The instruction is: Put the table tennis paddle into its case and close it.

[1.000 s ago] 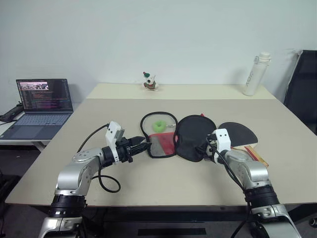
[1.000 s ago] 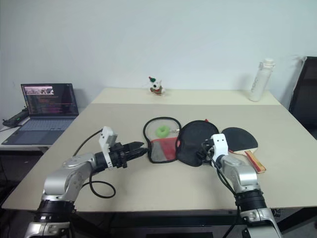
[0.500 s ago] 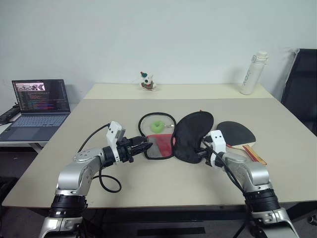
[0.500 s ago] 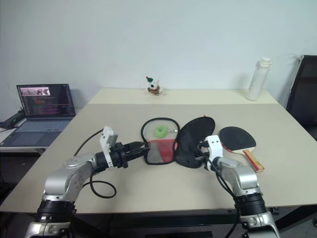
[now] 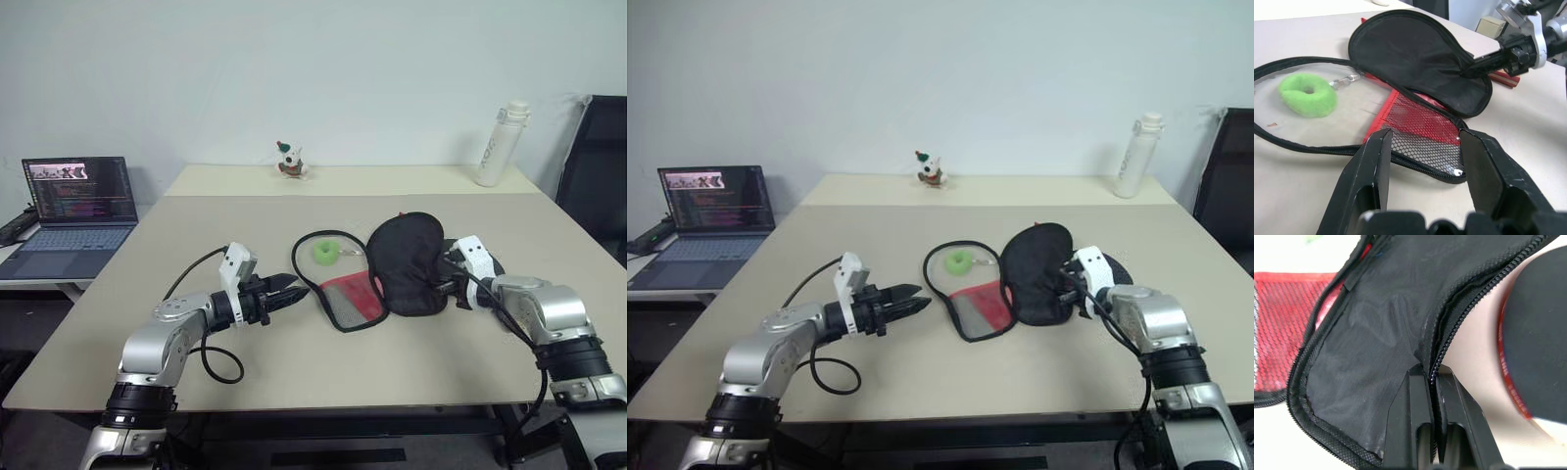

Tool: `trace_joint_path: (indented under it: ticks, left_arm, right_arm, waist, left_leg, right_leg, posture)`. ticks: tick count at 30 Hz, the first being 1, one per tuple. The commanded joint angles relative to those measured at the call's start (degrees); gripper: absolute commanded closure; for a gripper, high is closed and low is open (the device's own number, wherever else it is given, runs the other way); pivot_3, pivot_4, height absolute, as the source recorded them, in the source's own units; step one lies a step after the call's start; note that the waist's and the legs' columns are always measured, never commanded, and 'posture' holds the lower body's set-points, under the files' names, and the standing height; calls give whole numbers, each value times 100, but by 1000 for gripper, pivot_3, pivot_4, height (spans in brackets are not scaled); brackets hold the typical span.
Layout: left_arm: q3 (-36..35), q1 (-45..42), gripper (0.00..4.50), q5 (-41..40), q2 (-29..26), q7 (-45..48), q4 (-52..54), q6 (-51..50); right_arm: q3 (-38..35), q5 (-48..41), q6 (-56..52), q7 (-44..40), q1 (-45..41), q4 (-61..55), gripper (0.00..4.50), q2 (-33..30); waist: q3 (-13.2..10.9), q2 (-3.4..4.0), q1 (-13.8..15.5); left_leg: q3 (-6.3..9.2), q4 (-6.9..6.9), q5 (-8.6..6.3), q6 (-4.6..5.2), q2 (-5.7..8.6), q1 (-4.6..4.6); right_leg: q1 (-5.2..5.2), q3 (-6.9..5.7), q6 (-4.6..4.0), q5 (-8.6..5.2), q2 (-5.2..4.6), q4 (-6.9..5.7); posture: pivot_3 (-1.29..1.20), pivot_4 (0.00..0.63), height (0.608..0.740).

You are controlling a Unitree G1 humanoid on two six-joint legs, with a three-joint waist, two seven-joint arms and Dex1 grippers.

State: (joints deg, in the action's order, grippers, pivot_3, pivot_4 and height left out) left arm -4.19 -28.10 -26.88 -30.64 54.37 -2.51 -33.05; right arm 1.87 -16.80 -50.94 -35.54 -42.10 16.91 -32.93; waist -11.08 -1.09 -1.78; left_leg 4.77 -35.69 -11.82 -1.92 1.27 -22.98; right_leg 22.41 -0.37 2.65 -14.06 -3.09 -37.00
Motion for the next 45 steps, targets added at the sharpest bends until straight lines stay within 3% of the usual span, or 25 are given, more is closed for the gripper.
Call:
trace_joint_path:
  ticks: [1,2,5,11,16,19,23,31,45]
  left_arm:
    - [10,-132,2134,-28,-43,29,186,129]
    - [15,-125,2134,-40,-40,39,206,120]
    - [26,-111,2134,-69,-41,87,245,121]
    - [64,-103,2134,-18,-163,329,283,346]
    - [70,-223,2134,-99,-203,406,405,371]
    - [277,-250,2134,-83,-321,656,754,418]
    - [362,-488,2134,-96,-261,738,782,453]
    - [547,-826,2134,50,-141,907,288,710]
    - [493,-687,2134,60,-234,905,254,813]
  right_arm:
    - [37,88,223,-237,-247,194,4460,-29]
    - [27,102,258,-235,-283,257,4460,-3]
    - [13,140,347,-252,-327,349,3813,39]
    - [-19,225,392,-335,-234,121,1710,-120]
    - [-255,175,449,-730,-124,-349,9,-824]
    - [-611,98,399,-879,106,-535,9,-1390]
    - [-842,243,507,-679,384,-209,9,-1653]
    - [-994,179,477,-372,667,333,9,-1307]
    - [-737,734,1405,-14,198,1942,9,-794]
  waist:
    - [0,0,1]
    - [-1,-1,1]
    - [-1,-1,2]
    - [-1,0,3]
    - [-7,5,18]
    - [-8,2,38]
    - [-9,0,38]
    - [-12,3,-26]
    - [-14,1,-10]
  left_leg:
    - [1,0,0,0,1,-1]
    - [0,0,0,0,1,-1]
    - [0,-1,0,0,1,-2]
    - [1,0,0,0,1,-2]
    - [2,-1,0,0,1,-6]
    - [4,0,0,0,1,-12]
    - [2,-1,-1,-1,2,-13]
    - [-14,-1,0,0,1,-1]
    - [-14,-4,0,0,3,0]
  right_leg:
    - [0,0,0,0,0,0]
    - [0,0,0,0,0,0]
    - [0,1,0,0,-1,1]
    - [0,1,0,0,-1,0]
    - [1,1,1,0,-5,4]
    - [2,-2,2,-1,-6,9]
    - [2,-1,4,-2,-8,13]
    - [2,10,3,-1,-2,1]
    - [0,14,5,0,1,0]
  posture:
    - [0,150,740]
    - [0,150,740]
    - [0,150,740]
    - [0,150,740]
    - [0,150,740]
    - [0,150,740]
    - [0,150,740]
    - [0,150,740]
    - [0,150,740]
